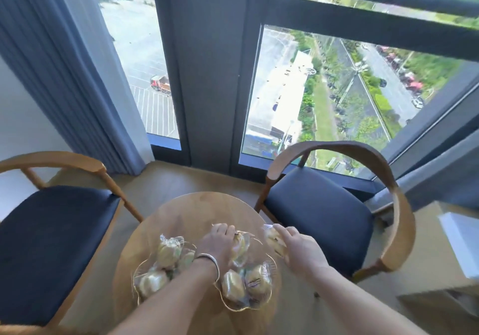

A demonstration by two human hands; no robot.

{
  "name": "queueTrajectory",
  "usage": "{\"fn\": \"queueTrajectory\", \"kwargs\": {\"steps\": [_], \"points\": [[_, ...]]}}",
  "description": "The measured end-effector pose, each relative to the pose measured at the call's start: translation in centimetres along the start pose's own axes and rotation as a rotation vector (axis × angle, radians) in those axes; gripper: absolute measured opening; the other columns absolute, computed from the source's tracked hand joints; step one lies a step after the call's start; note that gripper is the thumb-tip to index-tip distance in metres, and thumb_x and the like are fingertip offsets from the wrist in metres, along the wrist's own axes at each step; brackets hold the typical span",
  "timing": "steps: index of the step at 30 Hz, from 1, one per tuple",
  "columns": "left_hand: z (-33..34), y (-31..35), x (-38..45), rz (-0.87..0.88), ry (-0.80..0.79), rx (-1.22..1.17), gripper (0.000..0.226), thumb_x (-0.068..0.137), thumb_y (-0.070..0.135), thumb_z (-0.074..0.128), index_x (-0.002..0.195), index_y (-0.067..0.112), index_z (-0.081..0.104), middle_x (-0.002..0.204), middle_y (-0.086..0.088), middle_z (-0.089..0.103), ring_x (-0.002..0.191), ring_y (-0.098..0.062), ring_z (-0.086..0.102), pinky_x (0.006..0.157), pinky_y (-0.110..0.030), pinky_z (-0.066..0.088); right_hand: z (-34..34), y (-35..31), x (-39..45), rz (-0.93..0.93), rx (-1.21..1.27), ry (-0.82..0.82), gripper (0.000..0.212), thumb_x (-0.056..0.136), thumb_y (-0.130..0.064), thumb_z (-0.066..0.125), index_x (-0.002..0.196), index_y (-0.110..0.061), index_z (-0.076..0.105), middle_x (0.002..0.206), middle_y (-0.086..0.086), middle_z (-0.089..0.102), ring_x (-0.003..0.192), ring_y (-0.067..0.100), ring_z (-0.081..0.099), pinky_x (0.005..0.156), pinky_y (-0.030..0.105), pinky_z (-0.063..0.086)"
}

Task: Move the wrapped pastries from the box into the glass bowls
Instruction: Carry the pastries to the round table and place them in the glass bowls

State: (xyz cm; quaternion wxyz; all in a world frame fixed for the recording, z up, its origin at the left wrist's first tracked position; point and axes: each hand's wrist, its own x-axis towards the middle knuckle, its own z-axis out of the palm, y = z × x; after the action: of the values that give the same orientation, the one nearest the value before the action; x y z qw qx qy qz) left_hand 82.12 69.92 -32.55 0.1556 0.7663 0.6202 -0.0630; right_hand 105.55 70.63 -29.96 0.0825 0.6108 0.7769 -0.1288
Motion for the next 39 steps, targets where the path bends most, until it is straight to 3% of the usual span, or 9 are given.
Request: {"fn": "queueTrajectory", "kwargs": {"steps": [3, 7, 11, 15, 18, 23, 28, 34, 39], "points": [[0.6, -0.8, 0.4, -0.041, -0.035, -0.084, 0.073, 0.083, 0.04, 0.067, 0.139, 0.016, 0.027, 0.141, -0.002, 0.039, 0.132, -0.02, 0.033, 0.102, -0.031, 0.037, 1.3, -0.5, 0.9, 0.001, 0.035, -0.038, 0.074, 0.09, -0.019, 0.057, 0.15, -0.039, 0.019, 0.136, -0.005, 0.049, 0.102, 0.026, 0.06, 0.085, 0.032, 0.046], [0.8, -1.9, 1.1, -0.14, -0.147, -0.311, 0.057, 0.07, 0.043, 0.072, 0.112, 0.025, 0.037, 0.101, 0.007, 0.05, 0.09, -0.015, 0.049, 0.072, -0.026, 0.041, 2.8, -0.7, 3.0, 0.031, 0.159, -0.133, 0.075, 0.085, 0.002, 0.054, 0.146, -0.032, 0.027, 0.139, -0.005, 0.052, 0.11, 0.021, 0.06, 0.085, 0.033, 0.052], [2.2, -2.6, 2.6, -0.346, -0.221, -0.637, 0.05, 0.064, 0.045, 0.074, 0.103, 0.028, 0.047, 0.087, 0.012, 0.058, 0.072, -0.003, 0.055, 0.054, -0.014, 0.04, 4.4, -0.1, 5.7, 0.021, 0.2, -0.217, 0.059, 0.085, 0.005, 0.049, 0.133, -0.029, 0.039, 0.128, -0.005, 0.058, 0.104, 0.021, 0.06, 0.084, 0.036, 0.052], [5.2, -1.9, 4.0, -0.467, -0.263, -0.838, 0.046, 0.061, 0.045, 0.074, 0.098, 0.02, 0.063, 0.095, -0.002, 0.067, 0.081, -0.017, 0.064, 0.073, -0.031, 0.055, 6.6, 0.5, 8.3, -0.034, 0.192, -0.288, 0.061, 0.085, 0.001, 0.053, 0.136, -0.03, 0.038, 0.132, -0.006, 0.055, 0.107, 0.022, 0.06, 0.082, 0.036, 0.052], [7.4, -1.2, 5.0, -0.522, -0.236, -0.899, 0.05, 0.054, 0.055, 0.066, 0.087, 0.018, 0.067, 0.098, -0.011, 0.066, 0.078, -0.021, 0.062, 0.069, -0.032, 0.051, 8.5, 0.7, 9.8, -0.061, 0.18, -0.361, 0.057, 0.09, -0.005, 0.057, 0.138, -0.028, 0.037, 0.133, -0.003, 0.048, 0.103, 0.025, 0.062, 0.078, 0.037, 0.053], [10.7, -0.7, 6.7, -0.682, -0.214, -0.914, 0.042, 0.076, 0.047, 0.067, 0.106, 0.025, 0.047, 0.09, 0.005, 0.058, 0.072, -0.009, 0.055, 0.054, -0.025, 0.038, 11.1, 1.6, 11.5, -0.022, 0.206, -0.449, 0.064, 0.085, 0.004, 0.055, 0.138, -0.027, 0.038, 0.125, 0.001, 0.044, 0.092, 0.025, 0.061, 0.07, 0.036, 0.055], [13.2, -1.0, 8.1, -0.727, -0.139, -0.797, 0.025, 0.083, 0.049, 0.061, 0.09, 0.026, 0.058, 0.086, 0.004, 0.062, 0.075, -0.015, 0.055, 0.063, -0.03, 0.04, 13.1, 2.3, 13.3, 0.007, 0.324, -0.427, 0.063, 0.087, -0.007, 0.059, 0.143, -0.027, 0.037, 0.136, -0.001, 0.053, 0.116, 0.022, 0.056, 0.09, 0.034, 0.05], [15.0, -1.2, 8.5, -0.706, -0.1, -0.741, 0.062, 0.086, 0.056, 0.06, 0.135, 0.02, 0.048, 0.128, -0.004, 0.053, 0.114, -0.022, 0.053, 0.091, -0.03, 0.04, 14.9, 2.1, 13.4, 0.011, 0.419, -0.413, 0.079, 0.085, 0.002, 0.054, 0.152, -0.026, 0.026, 0.155, -0.004, 0.03, 0.128, 0.022, 0.048, 0.094, 0.031, 0.049], [15.3, -1.2, 7.7, -0.639, -0.101, -0.714, 0.076, 0.086, 0.051, 0.063, 0.147, 0.019, 0.032, 0.148, -0.003, 0.039, 0.132, -0.021, 0.042, 0.105, -0.035, 0.037, 15.4, 1.8, 11.8, -0.001, 0.384, -0.339, 0.086, 0.085, -0.008, 0.058, 0.155, -0.032, 0.014, 0.163, -0.006, 0.012, 0.144, 0.02, 0.028, 0.106, 0.034, 0.042]]}}
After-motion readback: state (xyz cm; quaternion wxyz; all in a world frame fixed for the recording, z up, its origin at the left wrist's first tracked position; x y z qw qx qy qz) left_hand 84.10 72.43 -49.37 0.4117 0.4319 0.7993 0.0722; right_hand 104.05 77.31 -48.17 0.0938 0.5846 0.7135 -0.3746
